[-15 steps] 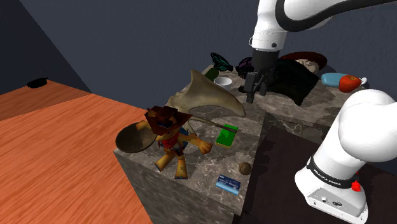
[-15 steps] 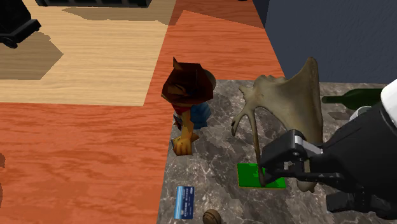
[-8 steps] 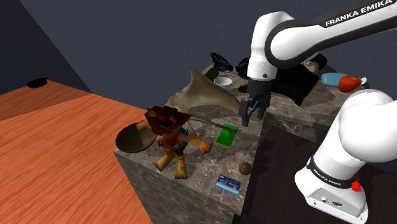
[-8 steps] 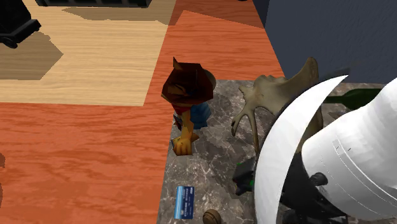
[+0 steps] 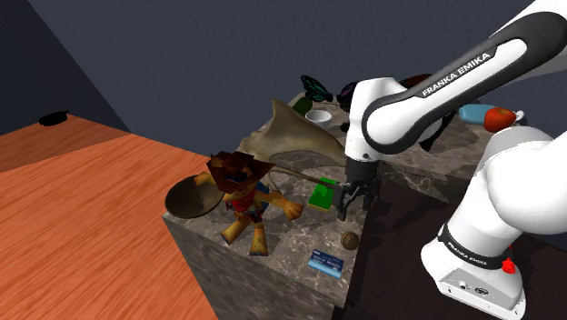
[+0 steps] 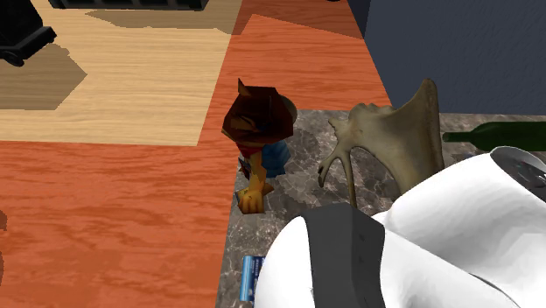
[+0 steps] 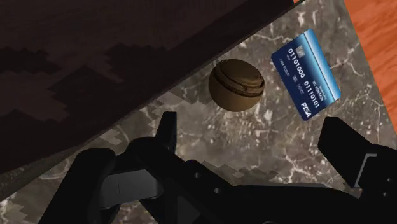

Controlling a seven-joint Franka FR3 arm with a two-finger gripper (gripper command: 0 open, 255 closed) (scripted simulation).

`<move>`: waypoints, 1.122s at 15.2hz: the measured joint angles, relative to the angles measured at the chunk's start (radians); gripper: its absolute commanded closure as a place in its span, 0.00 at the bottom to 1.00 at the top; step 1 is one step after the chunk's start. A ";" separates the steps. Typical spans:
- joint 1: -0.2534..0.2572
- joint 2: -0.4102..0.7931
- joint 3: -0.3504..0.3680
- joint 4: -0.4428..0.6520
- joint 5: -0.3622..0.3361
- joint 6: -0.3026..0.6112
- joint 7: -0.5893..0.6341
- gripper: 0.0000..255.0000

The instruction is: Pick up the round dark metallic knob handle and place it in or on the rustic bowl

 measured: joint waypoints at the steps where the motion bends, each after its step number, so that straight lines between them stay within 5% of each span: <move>1: 0.021 0.029 0.004 -0.010 0.037 0.036 0.002 0.00; 11: 0.168 0.315 0.005 -0.020 0.321 0.309 -0.132 0.00; 17: 0.178 0.336 0.006 -0.015 0.344 0.326 -0.147 0.00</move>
